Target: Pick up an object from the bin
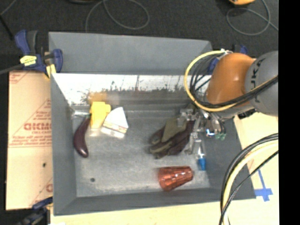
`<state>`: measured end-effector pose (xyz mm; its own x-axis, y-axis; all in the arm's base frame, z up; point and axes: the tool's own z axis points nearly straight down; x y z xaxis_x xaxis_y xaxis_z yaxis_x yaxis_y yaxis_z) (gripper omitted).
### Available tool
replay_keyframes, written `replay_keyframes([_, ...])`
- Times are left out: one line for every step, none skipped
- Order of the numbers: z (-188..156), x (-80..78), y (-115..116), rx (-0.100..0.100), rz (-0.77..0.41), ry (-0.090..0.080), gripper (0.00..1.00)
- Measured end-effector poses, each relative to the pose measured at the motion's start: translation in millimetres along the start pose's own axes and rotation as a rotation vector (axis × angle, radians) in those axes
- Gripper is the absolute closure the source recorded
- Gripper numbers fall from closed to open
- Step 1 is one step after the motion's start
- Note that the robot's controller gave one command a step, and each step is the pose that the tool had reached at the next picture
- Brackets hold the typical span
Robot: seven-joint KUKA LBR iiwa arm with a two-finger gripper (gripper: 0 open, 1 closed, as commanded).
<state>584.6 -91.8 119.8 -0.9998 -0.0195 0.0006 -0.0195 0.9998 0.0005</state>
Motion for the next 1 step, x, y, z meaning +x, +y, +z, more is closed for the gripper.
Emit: replay_keyframes([35.8,-11.2,6.6,0.002,0.528,-0.014,1.0])
